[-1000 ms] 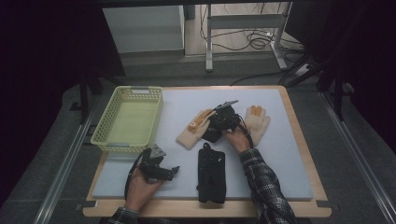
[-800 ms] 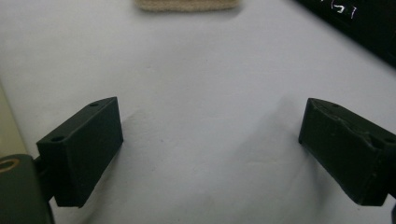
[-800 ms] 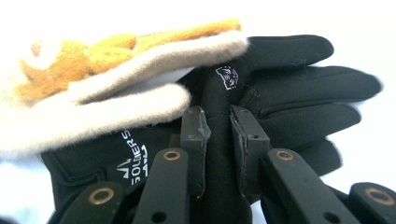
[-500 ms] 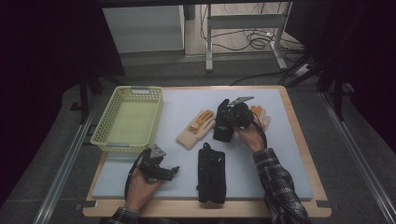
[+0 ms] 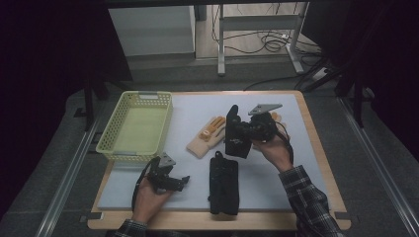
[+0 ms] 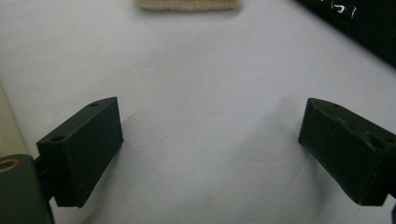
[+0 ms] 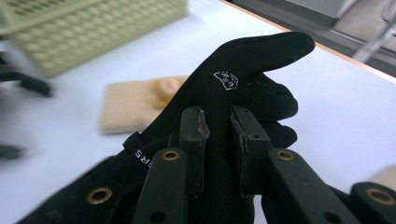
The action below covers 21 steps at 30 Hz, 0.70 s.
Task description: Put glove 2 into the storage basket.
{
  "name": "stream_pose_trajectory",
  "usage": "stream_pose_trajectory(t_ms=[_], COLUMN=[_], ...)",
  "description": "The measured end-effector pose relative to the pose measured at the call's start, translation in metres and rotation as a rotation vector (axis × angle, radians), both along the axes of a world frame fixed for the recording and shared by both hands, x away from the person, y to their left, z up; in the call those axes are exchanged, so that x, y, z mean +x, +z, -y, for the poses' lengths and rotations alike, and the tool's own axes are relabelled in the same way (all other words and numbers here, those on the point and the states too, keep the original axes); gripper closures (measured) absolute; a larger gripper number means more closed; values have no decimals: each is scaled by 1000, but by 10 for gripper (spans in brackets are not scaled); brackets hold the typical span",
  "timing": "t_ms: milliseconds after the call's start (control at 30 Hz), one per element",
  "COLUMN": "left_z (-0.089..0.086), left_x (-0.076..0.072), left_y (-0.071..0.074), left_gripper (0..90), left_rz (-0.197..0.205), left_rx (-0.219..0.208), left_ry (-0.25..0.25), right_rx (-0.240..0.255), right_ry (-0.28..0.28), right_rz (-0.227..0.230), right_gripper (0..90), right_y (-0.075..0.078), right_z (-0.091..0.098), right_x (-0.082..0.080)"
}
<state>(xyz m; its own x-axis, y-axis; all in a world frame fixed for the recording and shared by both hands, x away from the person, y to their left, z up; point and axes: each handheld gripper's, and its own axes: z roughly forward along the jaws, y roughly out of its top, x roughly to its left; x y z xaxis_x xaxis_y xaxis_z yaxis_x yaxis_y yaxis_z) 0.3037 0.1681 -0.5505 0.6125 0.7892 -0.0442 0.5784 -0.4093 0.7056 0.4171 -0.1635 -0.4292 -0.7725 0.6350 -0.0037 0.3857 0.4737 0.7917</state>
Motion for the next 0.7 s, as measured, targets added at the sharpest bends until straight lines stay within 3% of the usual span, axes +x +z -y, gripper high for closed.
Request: stream_pose_trajectory(t_ms=[200,400,533,700], left_z=[0,0,0,0], left_x=[0,0,0,0], left_y=[0,0,0,0], left_gripper=[62,62,62,62], left_rz=[1,1,0,4], left_rx=[-4,-7,-2,-6], left_ry=[3,5,1,4], right_rx=[44,68,69,58], right_ry=[89,143,160,150], right_rz=[-20,-57,-78,-87], right_gripper=[747,746,745,742], right_y=[6,-3,-19,-47], right_z=[-7,-15,-23,-30], right_x=[-41,-79,-100,-114])
